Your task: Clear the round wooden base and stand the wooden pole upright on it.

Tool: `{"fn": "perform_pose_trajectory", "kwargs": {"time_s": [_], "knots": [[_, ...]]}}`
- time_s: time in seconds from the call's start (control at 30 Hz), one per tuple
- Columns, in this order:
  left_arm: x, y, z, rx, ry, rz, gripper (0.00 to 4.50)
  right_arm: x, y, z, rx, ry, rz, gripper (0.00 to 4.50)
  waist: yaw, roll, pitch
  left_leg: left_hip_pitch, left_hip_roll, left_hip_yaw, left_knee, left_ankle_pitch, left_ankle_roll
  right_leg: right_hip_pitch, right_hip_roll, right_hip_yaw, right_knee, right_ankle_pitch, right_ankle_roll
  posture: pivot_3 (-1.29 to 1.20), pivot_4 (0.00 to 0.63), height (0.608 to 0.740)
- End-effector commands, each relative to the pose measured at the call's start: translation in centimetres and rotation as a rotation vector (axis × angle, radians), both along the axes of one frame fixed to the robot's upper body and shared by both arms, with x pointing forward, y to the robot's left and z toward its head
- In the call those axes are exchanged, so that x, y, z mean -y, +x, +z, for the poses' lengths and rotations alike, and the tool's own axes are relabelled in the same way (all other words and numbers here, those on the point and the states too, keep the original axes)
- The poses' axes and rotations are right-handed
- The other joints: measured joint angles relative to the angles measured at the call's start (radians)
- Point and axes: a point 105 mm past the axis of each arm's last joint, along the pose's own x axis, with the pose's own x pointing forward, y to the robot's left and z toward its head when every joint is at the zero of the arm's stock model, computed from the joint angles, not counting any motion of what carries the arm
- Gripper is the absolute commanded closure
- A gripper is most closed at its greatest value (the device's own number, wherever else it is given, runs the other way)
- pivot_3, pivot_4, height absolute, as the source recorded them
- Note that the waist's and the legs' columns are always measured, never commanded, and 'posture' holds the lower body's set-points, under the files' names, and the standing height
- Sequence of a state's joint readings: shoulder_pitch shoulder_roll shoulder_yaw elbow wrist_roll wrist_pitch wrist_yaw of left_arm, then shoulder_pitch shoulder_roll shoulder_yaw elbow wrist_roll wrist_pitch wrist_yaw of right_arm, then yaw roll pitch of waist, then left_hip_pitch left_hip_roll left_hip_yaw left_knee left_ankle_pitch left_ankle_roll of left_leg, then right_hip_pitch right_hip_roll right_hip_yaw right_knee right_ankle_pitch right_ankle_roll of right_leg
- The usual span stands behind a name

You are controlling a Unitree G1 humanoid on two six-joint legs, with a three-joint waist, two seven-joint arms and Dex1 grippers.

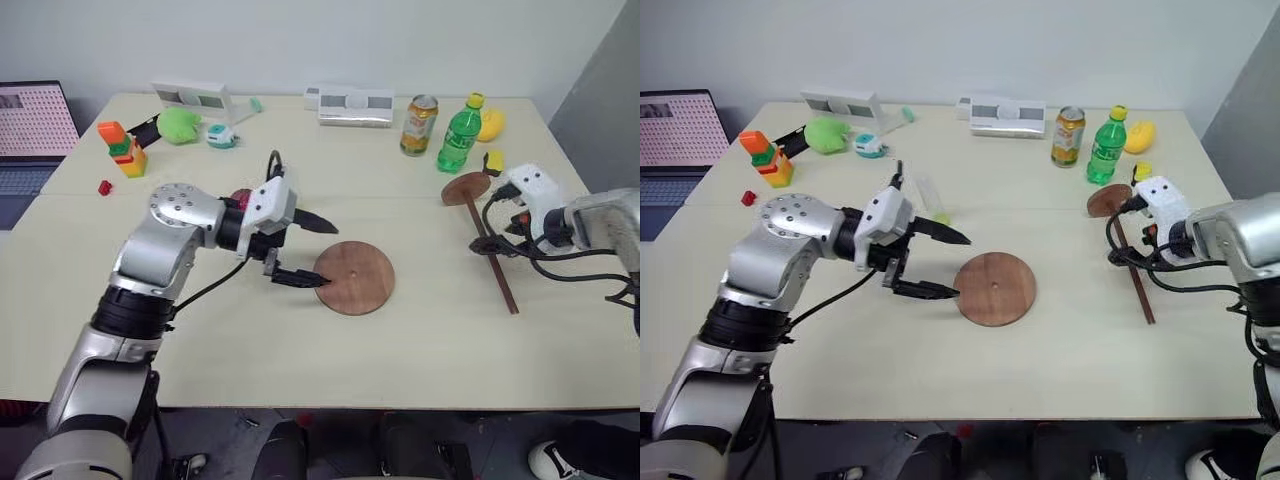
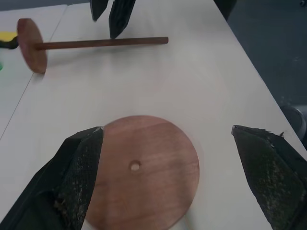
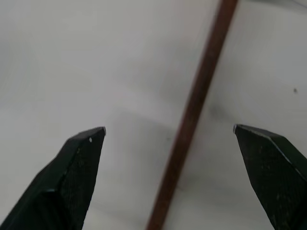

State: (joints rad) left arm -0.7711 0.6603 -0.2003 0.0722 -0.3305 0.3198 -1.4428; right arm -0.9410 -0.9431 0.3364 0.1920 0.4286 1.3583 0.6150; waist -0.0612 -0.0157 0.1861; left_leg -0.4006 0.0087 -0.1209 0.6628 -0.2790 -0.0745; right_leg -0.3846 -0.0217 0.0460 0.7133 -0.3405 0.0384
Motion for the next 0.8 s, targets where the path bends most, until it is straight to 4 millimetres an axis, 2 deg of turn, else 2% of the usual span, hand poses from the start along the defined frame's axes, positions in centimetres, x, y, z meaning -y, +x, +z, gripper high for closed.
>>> {"fn": "perform_pose_trajectory", "kwargs": {"time_s": [0.03, 0.07, 0.2, 0.23, 0.4, 0.57, 0.67, 0.7, 0.8], "knots": [[0.7, 0.1, 0.6, 0.038, -0.017, -0.017, 0.03, 1.2, 1.6, -0.3, -0.02, -0.039, -0.034, 0.0, -0.003, 0.0, 0.0, 0.0, 0.0, 0.0, 0.0, 0.0, 0.0, 0.0, 0.0, 0.0, 0.0, 0.0, 0.0, 0.0, 0.15, 0.74], [0.8, 0.1, 0.5, 0.037, -0.017, -0.021, 0.03, 1.0, 1.9, -0.6, -0.035, -0.033, -0.022, 0.0, -0.006, 0.0, 0.0, 0.0, 0.0, 0.0, 0.0, 0.0, 0.0, -0.001, 0.0, 0.0, 0.001, 0.0, 0.0, 0.0, 0.15, 0.74], [1.0, -0.1, 0.1, 0.034, -0.01, -0.031, 0.0, 0.1, 2.6, -1.1, -0.09, -0.036, 0.051, 0.62, -0.02, 0.0, 0.0, 0.0, 0.001, 0.0, 0.0, 0.001, -0.001, -0.001, 0.001, 0.0, 0.001, 0.0, 0.0, 0.0, 0.15, 0.74], [1.0, -0.1, 0.1, 0.034, -0.01, -0.031, 0.0, 0.0, 2.7, -1.1, -0.097, -0.031, 0.056, 0.98, -0.022, 0.0, 0.0, 0.0, 0.001, 0.0, 0.0, 0.001, -0.003, -0.001, 0.001, 0.0, 0.001, 0.0, 0.0, 0.0, 0.15, 0.74], [0.9, -0.3, -0.1, 0.033, -0.011, -0.021, 0.0, -0.1, 3.4, -1.1, -0.111, -0.043, 0.066, 2.07, -0.024, 0.0, 0.0, 0.0, 0.0, 0.0, 0.0, 0.002, -0.003, -0.001, 0.0, 0.0, 0.001, 0.0, 0.0, 0.0, 0.15, 0.74], [0.9, -0.2, -0.4, 0.029, -0.012, -0.002, 0.0, -0.4, 3.5, -1.0, -0.116, -0.007, 0.061, 3.48, -0.024, 0.0, 0.0, 0.0, 0.0, -0.001, 0.0, 0.002, -0.003, -0.001, 0.0, 0.0, 0.001, 0.0, 0.0, 0.0, 0.15, 0.74], [0.5, -0.2, -0.8, 0.021, -0.001, 0.014, 0.0, -0.7, 3.4, -0.7, -0.111, 0.041, 0.046, 4.1, -0.024, 0.0, 0.0, 0.0, 0.0, -0.001, 0.0, 0.002, -0.003, -0.001, 0.0, 0.0, 0.002, 0.0, 0.0, 0.0, 0.15, 0.74], [0.4, -0.2, -0.9, 0.021, 0.002, 0.019, 0.0, -0.7, 3.3, -0.7, -0.109, 0.053, 0.036, 4.24, -0.024, 0.0, 0.0, 0.0, 0.0, -0.001, 0.0, 0.002, -0.003, -0.001, 0.0, 0.0, 0.002, 0.0, 0.0, 0.0, 0.15, 0.74], [0.0, 0.0, -1.0, 0.011, 0.006, 0.043, 0.0, -0.6, 3.3, 0.1, -0.061, 0.114, -0.005, 4.27, -0.024, 0.0, 0.0, 0.0, 0.0, -0.001, 0.0, 0.002, -0.003, -0.001, 0.0, 0.0, 0.002, 0.0, 0.0, 0.0, 0.15, 0.74]]}}
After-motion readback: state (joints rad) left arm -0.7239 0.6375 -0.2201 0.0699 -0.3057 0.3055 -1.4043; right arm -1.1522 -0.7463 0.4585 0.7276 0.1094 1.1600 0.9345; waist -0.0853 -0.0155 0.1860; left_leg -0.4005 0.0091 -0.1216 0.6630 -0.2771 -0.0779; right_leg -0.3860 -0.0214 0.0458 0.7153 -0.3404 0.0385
